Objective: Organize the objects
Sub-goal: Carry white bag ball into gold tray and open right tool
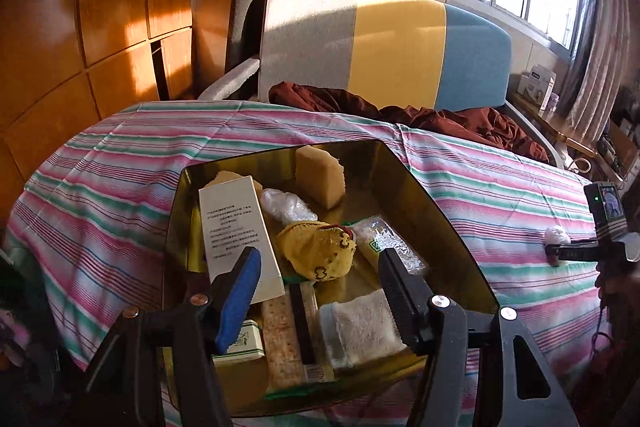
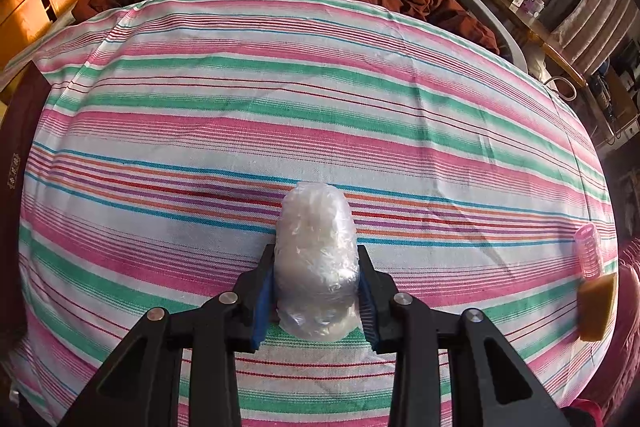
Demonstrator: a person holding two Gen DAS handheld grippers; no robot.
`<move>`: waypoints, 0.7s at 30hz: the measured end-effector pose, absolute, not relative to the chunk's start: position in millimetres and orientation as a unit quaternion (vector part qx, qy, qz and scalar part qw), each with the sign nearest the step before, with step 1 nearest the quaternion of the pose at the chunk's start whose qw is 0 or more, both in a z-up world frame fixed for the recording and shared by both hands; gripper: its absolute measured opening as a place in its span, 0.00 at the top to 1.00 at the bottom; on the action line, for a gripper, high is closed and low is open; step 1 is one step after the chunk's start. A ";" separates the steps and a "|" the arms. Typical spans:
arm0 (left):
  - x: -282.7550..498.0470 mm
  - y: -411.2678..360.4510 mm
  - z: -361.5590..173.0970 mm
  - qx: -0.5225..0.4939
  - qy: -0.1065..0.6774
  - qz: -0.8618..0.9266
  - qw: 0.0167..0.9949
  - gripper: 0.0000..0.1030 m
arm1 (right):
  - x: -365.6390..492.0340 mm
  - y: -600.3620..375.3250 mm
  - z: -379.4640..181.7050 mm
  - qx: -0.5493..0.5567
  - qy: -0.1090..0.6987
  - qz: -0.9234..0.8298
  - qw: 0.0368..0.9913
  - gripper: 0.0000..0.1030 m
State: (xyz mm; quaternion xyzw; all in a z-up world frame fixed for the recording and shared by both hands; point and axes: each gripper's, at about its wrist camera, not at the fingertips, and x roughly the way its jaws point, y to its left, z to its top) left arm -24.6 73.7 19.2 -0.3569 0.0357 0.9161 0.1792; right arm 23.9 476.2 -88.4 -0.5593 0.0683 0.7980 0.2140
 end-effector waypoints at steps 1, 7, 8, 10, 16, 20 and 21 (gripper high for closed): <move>-21.1 71.9 19.8 -0.354 0.038 0.917 0.178 0.39 | 23.4 475.5 -88.7 -0.560 0.066 0.798 0.215 0.65; -10.2 62.8 12.3 -0.363 0.031 0.914 0.177 0.38 | 23.9 476.6 -87.8 -0.559 0.088 0.795 0.218 0.65; -9.6 61.1 11.0 -0.365 0.029 0.914 0.176 0.38 | 24.5 475.3 -85.6 -0.559 0.097 0.796 0.212 0.65; -8.2 58.4 10.3 -0.365 0.028 0.914 0.174 0.38 | 22.1 469.0 -80.7 -0.556 0.112 0.799 0.198 0.65; -7.2 50.2 10.6 -0.362 0.020 0.916 0.172 0.36 | 0.5 407.8 -40.0 -0.522 0.092 0.838 0.130 0.65; -6.7 41.9 10.0 -0.362 0.008 0.917 0.168 0.35 | -24.1 357.0 -10.6 -0.495 0.073 0.863 0.065 0.65; -6.5 39.6 9.5 -0.363 0.004 0.917 0.167 0.35 | -28.9 342.8 -4.9 -0.489 0.066 0.868 0.049 0.65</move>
